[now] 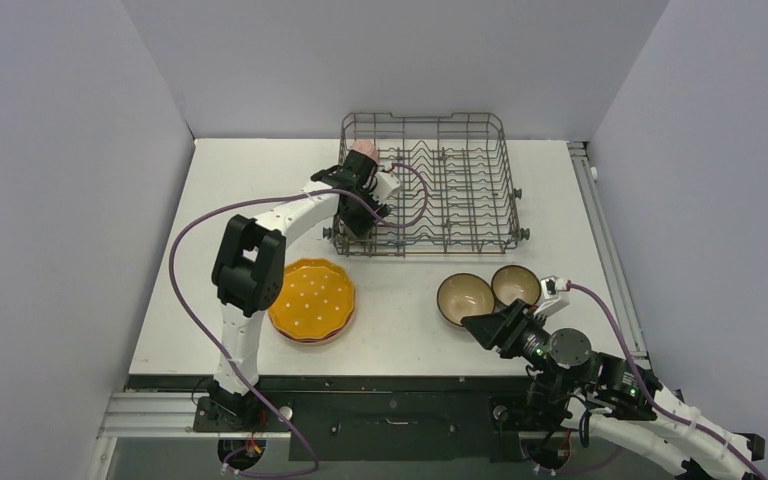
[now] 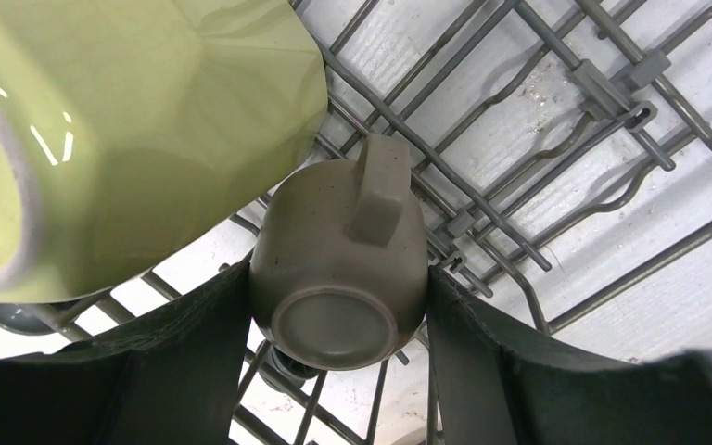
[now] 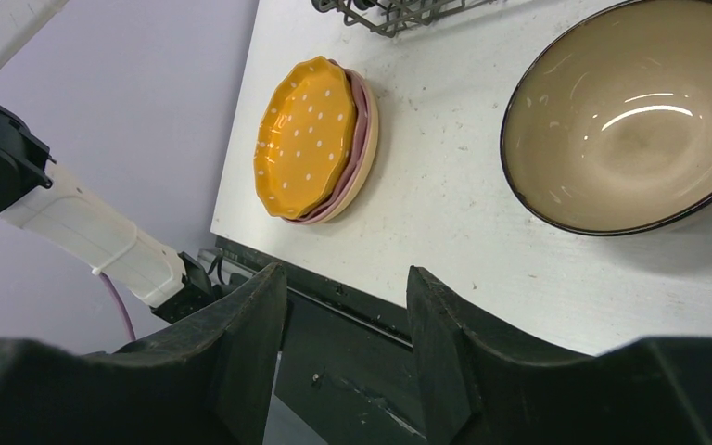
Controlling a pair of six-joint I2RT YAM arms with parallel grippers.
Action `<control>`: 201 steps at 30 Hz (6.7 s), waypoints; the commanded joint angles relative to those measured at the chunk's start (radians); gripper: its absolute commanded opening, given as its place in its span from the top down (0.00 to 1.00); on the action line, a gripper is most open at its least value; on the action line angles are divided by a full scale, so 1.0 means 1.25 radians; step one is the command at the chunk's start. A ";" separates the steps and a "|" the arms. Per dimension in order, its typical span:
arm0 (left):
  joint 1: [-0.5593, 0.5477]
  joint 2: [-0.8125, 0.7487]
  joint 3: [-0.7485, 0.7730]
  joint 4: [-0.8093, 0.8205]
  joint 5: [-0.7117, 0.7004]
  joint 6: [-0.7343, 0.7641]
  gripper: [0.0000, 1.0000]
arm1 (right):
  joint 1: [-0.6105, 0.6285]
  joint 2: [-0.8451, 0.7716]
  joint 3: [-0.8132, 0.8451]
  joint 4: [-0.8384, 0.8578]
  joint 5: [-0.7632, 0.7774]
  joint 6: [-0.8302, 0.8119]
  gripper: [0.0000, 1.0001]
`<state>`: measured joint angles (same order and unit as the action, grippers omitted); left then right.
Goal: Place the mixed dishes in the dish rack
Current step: Turn the cup upside down in the dish rack, then pick up the bowl from the center of the board.
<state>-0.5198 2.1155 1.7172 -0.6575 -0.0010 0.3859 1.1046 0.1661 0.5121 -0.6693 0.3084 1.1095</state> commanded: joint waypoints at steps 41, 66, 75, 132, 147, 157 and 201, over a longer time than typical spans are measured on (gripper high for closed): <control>-0.011 -0.006 0.037 -0.043 0.040 -0.002 0.04 | -0.005 -0.007 0.008 -0.006 0.016 -0.005 0.52; -0.051 -0.118 0.017 -0.059 0.008 -0.015 0.02 | -0.005 0.023 0.085 -0.065 0.059 -0.034 0.52; -0.079 -0.197 -0.010 -0.061 0.007 -0.031 0.02 | -0.005 0.062 0.142 -0.110 0.087 -0.050 0.52; -0.217 -0.907 -0.571 0.130 0.022 -0.619 0.04 | -0.149 0.468 0.230 -0.293 0.170 -0.057 0.61; -0.226 -1.019 -0.700 0.120 0.042 -0.626 0.04 | -0.327 0.511 0.091 -0.138 0.054 -0.064 0.56; -0.230 -1.044 -0.737 0.116 0.057 -0.630 0.04 | -0.386 0.566 0.035 -0.030 0.004 -0.042 0.54; -0.233 -1.081 -0.766 0.131 0.083 -0.641 0.04 | -0.422 0.600 -0.024 0.090 -0.079 -0.063 1.00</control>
<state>-0.8062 0.7853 0.7704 -0.5385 0.0704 -0.4114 0.5583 0.9531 0.4633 -0.5644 0.2142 1.0378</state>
